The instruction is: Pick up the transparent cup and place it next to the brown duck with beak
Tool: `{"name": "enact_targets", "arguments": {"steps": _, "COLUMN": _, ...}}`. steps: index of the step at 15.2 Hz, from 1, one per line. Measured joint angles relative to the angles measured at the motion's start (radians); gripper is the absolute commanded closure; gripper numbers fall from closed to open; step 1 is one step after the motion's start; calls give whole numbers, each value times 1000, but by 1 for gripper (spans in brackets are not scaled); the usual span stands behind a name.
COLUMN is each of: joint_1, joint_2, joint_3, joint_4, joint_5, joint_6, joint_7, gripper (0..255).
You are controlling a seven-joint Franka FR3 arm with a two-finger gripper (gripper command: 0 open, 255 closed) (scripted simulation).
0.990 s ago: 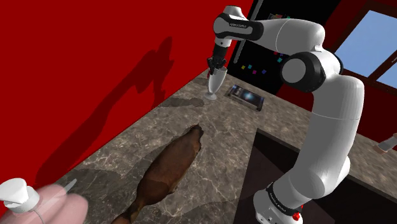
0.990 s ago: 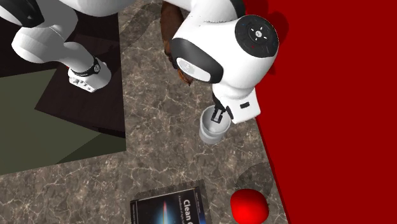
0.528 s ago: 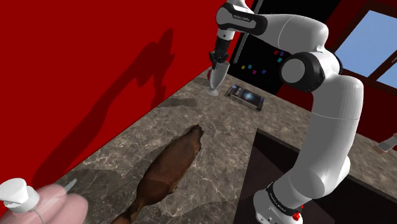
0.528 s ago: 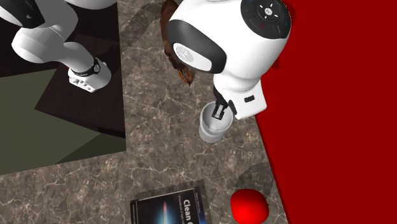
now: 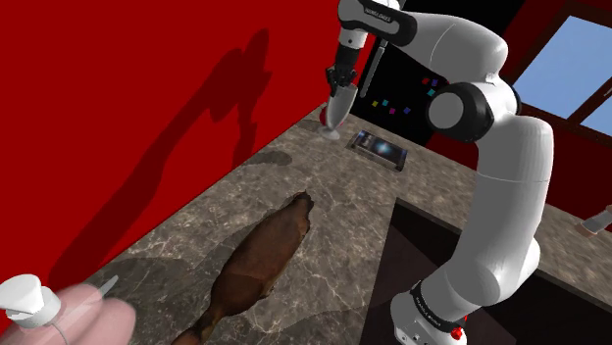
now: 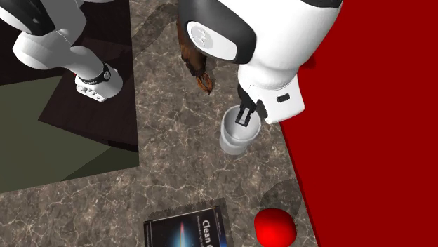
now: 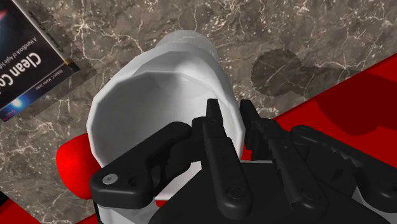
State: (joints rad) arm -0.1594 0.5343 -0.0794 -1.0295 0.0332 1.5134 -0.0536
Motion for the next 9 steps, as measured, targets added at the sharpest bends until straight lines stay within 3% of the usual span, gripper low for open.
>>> {"name": "enact_targets", "arguments": {"steps": 8, "joint_1": -11, "joint_2": 89, "joint_3": 1, "joint_4": 259, "joint_5": 6, "joint_6": -170, "joint_7": 1, "gripper": 255}}
{"name": "enact_targets", "arguments": {"steps": 9, "joint_1": -4, "joint_2": 47, "joint_3": 1, "joint_4": 197, "joint_5": 3, "joint_6": -153, "joint_7": 3, "gripper": 255}}
